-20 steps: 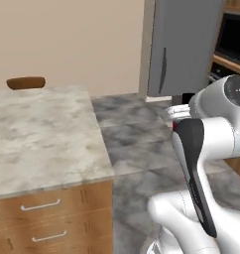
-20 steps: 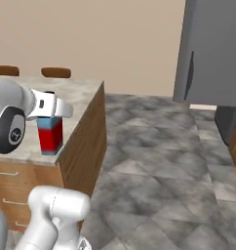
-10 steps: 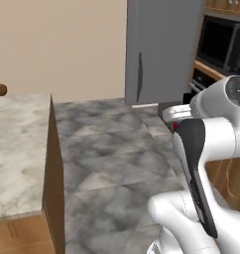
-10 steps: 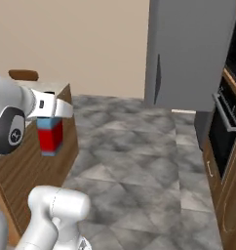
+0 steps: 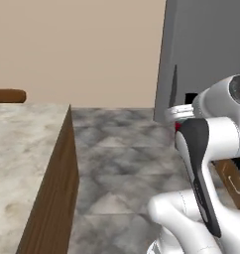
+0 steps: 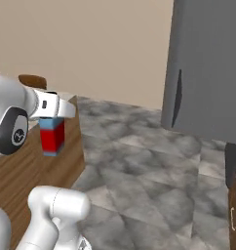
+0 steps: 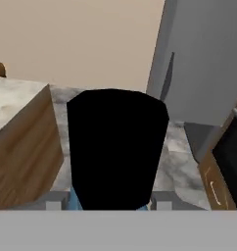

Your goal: Place the liquor on the top shelf of the fridge to keep it out of children's reach, and place the orange and mushroom on lower shelves for easy access.

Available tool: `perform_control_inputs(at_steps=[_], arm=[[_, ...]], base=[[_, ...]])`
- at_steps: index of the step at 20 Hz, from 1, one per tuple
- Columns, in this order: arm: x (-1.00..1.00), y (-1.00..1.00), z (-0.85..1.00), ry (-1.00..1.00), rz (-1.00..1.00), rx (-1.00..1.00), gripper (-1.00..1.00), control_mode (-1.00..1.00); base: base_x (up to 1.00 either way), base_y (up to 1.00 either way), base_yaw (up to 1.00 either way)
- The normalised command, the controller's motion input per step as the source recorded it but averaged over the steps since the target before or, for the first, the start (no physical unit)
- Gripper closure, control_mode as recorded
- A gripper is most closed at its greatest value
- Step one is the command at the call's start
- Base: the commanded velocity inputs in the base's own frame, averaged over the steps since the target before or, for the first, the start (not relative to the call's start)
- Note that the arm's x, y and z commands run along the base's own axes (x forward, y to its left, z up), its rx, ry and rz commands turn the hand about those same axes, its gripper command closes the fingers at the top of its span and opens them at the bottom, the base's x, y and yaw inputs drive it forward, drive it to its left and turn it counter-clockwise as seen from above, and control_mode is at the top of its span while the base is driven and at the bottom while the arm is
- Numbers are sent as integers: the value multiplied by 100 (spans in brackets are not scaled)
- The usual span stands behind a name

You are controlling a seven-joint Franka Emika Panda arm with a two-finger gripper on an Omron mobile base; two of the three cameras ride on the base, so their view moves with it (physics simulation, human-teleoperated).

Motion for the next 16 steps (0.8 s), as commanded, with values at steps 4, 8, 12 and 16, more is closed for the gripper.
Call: perform_control_inputs(at_steps=[4, 8, 12, 16], arm=[[0, 0, 0, 0, 0, 0, 100, 100], [0, 0, 0, 0, 0, 0, 100, 100], [0, 0, 0, 0, 0, 0, 100, 100], [0, 0, 0, 0, 0, 0, 100, 100]], base=[[100, -39, 29], [100, -39, 13], [100, -15, 0], [100, -2, 0]])
